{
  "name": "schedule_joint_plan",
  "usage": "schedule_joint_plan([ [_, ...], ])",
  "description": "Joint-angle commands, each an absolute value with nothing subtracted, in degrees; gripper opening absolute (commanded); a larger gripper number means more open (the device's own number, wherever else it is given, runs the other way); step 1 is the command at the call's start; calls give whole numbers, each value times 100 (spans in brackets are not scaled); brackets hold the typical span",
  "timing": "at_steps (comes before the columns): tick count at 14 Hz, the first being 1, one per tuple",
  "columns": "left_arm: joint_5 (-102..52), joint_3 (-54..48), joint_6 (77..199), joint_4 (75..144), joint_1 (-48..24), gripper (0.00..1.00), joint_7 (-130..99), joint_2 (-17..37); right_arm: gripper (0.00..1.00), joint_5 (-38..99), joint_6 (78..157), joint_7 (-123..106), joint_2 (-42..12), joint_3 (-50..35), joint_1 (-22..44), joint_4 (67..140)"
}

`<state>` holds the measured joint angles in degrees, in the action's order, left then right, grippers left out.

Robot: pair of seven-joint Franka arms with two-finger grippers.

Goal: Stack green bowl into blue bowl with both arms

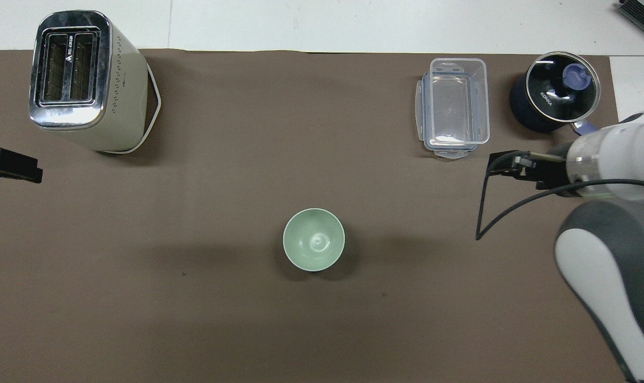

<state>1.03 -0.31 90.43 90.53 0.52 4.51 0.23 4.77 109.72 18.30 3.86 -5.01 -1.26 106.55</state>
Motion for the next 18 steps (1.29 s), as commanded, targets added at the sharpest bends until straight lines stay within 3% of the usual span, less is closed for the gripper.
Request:
schedule_joint_plan([
  [1, 211, -70, 8991, 9088, 88, 100, 395, -35, 100, 282, 10023, 1775, 220, -580, -395, 9654],
  [5, 211, -70, 8991, 9088, 88, 100, 387, -35, 100, -218, 8783, 1749, -367, -624, -483, 8169],
  [7, 211, -70, 8991, 9088, 88, 100, 396, -35, 100, -334, 8447, 1504, -553, -633, -457, 7779],
  [12, 211, -70, 8991, 9088, 88, 100, 387, -26, 100, -202, 8517, 1441, -335, -642, -440, 8208],
  [15, 211, -70, 8991, 9088, 88, 100, 387, -35, 100, -71, 8832, 1415, 148, -633, -439, 9016],
  [18, 211, -70, 8991, 9088, 88, 100, 387, -35, 100, -53, 8859, 1301, 176, -633, -440, 9062],
])
